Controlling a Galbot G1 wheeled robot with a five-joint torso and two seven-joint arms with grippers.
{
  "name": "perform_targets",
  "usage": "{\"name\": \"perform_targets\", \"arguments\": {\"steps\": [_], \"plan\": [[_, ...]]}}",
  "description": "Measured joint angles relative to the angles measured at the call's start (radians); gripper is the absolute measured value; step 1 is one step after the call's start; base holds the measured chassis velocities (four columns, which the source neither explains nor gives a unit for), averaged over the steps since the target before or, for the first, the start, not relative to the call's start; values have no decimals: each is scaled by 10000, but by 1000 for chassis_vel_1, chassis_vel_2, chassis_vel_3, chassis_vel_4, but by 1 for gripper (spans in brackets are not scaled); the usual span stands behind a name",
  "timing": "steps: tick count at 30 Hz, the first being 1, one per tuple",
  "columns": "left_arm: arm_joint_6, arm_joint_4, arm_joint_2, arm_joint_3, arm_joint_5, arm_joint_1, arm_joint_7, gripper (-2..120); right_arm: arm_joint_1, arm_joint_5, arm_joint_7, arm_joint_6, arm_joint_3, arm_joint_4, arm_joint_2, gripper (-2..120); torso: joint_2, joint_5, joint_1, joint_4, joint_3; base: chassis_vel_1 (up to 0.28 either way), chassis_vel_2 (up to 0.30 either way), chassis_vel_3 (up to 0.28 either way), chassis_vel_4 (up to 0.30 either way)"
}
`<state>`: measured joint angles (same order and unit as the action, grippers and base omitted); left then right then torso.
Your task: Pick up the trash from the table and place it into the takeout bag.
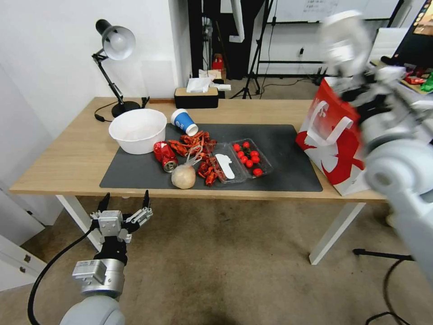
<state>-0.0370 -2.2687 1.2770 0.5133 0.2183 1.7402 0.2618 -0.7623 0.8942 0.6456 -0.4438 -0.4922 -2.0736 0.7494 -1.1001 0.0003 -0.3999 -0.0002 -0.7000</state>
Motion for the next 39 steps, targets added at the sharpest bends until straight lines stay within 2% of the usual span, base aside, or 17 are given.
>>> {"name": "perform_targets", "arguments": {"steps": [3, 8, 12, 16, 19, 31, 39], "plan": [[-5, -11, -42, -6, 6, 3, 0, 100, -32, 261, 403, -279, -259, 295, -183, 51, 0, -2, 0, 2, 0, 0, 0, 0, 0], [-11, -57, -57, 1, 16, 29, -1, 100, -13, 313, 463, -351, -255, 466, -187, 53, 1, -2, 0, 3, 0, 0, 0, 0, 0], [-16, -158, -53, 55, 16, 120, -2, 100, 33, 354, 470, -359, -185, 495, -133, 73, 1, -5, 0, 4, 0, 0, 0, 0, 0], [-17, -186, -47, 70, 14, 142, -3, 100, 33, 360, 470, -362, -176, 495, -118, 82, 1, -4, 0, 3, 0, 0, 0, 0, 0], [-17, -215, -61, 80, 6, 159, -3, 100, -19, 379, 466, -377, -174, 411, -102, 97, 2, -4, 0, 3, 0, 0, 0, 0, 0], [-14, -326, -79, 169, -1, 252, -3, 100, -503, 779, 376, -272, -512, -541, -42, 100, 2, -4, 0, 3, 0, 0, 0, 0, 0], [-17, -352, 25, 161, -53, 299, -2, 100, -1830, 917, -568, 415, -1139, -1623, 29, 100, 2, -6, 0, 3, 1, 0, 0, 0, 0]]}}
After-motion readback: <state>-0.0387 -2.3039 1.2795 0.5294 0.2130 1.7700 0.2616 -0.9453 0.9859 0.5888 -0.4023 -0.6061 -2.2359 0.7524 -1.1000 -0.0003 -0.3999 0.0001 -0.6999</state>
